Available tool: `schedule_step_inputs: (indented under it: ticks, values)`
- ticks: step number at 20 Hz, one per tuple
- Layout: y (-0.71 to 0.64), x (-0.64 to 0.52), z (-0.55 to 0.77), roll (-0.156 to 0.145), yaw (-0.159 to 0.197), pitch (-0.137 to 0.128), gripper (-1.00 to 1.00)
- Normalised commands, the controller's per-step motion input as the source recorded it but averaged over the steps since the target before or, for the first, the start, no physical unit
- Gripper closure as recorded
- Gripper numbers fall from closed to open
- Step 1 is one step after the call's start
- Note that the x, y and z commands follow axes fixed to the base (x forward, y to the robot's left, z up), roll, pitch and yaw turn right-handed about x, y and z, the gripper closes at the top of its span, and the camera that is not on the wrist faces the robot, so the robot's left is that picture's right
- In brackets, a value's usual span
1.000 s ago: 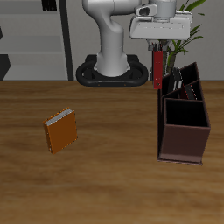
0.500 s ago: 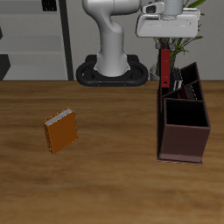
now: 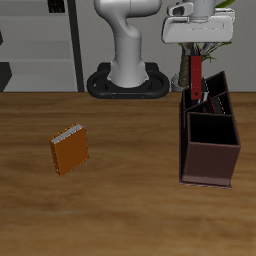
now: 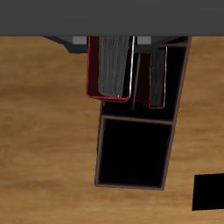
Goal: Place the left red book into the left desk caddy's back compartment and place the striped book into the left desk caddy's left compartment and place the right red book into the left desk caddy's front compartment
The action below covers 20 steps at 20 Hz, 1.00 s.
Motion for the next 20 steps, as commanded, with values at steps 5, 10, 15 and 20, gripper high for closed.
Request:
schedule_step_inputs:
  ticks: [5,10,15,20]
  values:
    - [0.08,0.02,0.03,0.012,0.0,-0.008,1.0]
    - [0.07,0.05,-0.04,0.012,0.011,0.0,1.0]
    - [0.01,0.04,0.03,0.003,-0.012,-0.002,1.0]
    - [0.06,0.01,0.01,0.013,-0.002,-0.008,1.0]
